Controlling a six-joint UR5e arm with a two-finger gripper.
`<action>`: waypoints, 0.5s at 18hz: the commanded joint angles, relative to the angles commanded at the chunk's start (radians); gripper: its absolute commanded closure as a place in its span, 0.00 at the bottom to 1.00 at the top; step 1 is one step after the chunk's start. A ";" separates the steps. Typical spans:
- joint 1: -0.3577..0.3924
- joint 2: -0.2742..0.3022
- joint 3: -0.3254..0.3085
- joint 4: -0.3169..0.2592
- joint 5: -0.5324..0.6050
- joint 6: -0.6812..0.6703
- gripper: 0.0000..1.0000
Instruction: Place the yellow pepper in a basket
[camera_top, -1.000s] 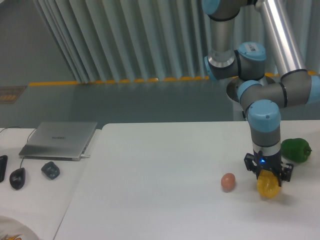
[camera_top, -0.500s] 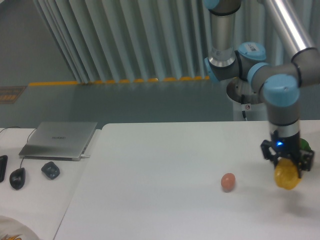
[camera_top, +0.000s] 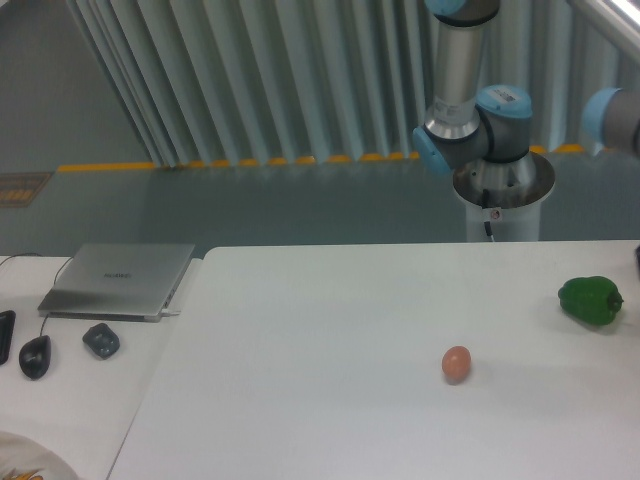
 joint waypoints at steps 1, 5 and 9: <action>0.025 -0.012 0.008 0.002 -0.002 0.029 0.64; 0.092 -0.089 0.046 0.009 -0.011 0.123 0.64; 0.106 -0.143 0.049 0.063 -0.040 0.131 0.63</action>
